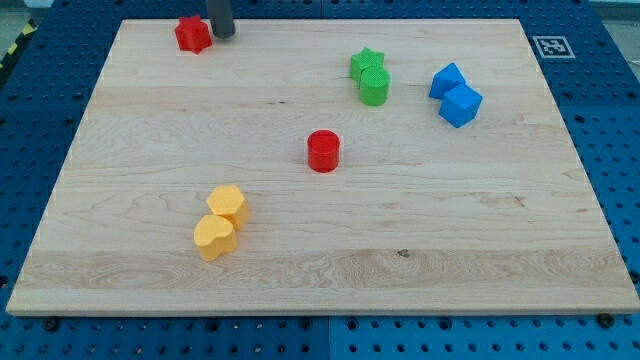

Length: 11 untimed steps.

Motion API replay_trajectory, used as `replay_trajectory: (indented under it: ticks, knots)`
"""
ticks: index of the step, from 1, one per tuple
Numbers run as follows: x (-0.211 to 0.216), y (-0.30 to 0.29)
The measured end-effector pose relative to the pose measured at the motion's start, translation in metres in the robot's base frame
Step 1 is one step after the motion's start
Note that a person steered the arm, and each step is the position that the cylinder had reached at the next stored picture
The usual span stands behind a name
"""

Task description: Point at the red circle

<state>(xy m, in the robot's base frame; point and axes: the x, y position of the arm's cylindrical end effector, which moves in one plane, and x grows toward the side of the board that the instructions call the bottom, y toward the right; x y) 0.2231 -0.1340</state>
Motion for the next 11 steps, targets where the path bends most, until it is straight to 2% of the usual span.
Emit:
replay_trajectory:
  ticks: [1,3,5,7,8,9,11]
  knots:
    - [0.025,0.027]
    - [0.101,0.089]
    - [0.154,0.154]
    - [0.229,0.215]
    - [0.243,0.219]
    - [0.243,0.19]
    - [0.248,0.167]
